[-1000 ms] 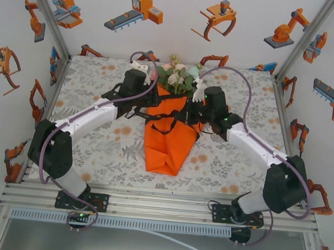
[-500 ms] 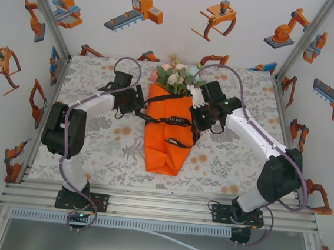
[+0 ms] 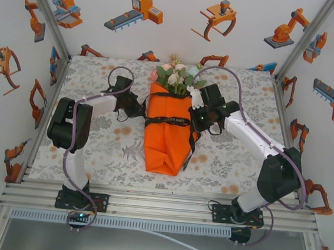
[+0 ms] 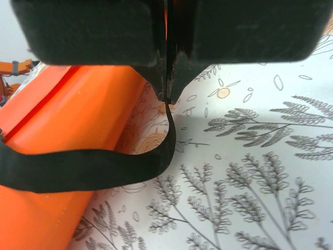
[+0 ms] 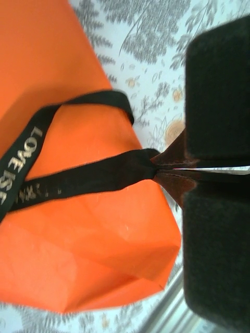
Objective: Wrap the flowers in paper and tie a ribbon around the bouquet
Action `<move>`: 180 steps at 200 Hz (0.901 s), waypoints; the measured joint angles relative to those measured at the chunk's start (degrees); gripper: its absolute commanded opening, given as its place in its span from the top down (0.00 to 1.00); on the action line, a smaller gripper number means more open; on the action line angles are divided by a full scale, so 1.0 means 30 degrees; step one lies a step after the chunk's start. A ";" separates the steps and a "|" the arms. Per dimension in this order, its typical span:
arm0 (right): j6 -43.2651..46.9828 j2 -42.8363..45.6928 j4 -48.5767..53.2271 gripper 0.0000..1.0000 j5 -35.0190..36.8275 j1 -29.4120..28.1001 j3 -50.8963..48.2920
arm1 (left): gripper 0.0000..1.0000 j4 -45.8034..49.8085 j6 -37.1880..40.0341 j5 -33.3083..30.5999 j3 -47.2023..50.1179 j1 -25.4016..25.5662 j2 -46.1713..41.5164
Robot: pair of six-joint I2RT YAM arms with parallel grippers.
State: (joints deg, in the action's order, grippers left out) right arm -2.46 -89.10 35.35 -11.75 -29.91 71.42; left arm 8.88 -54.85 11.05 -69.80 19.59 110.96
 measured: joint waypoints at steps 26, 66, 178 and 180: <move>0.1472 0.0401 0.0408 1.00 0.2863 0.0000 -0.0051 | 1.00 0.0801 0.0073 -0.0882 0.0051 -0.0648 -0.0459; 0.2776 0.1173 0.0248 1.00 0.6747 0.0532 -0.0998 | 1.00 0.2062 0.0357 -0.2543 0.0342 -0.2062 -0.2208; -0.6178 -0.1217 -0.0546 1.00 0.8837 0.8772 -0.3198 | 1.00 0.1843 -0.0124 -0.1523 0.4284 -0.5442 -0.3395; -0.6229 -0.1297 -0.0590 1.00 0.8801 0.8932 -0.3198 | 1.00 0.1851 -0.0117 -0.1523 0.4320 -0.5559 -0.3439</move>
State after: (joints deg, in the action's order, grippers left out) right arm -21.15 -92.99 33.58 14.66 -3.11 61.82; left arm 14.44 -55.20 6.48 -56.84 2.92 100.64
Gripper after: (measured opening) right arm 0.006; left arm 0.007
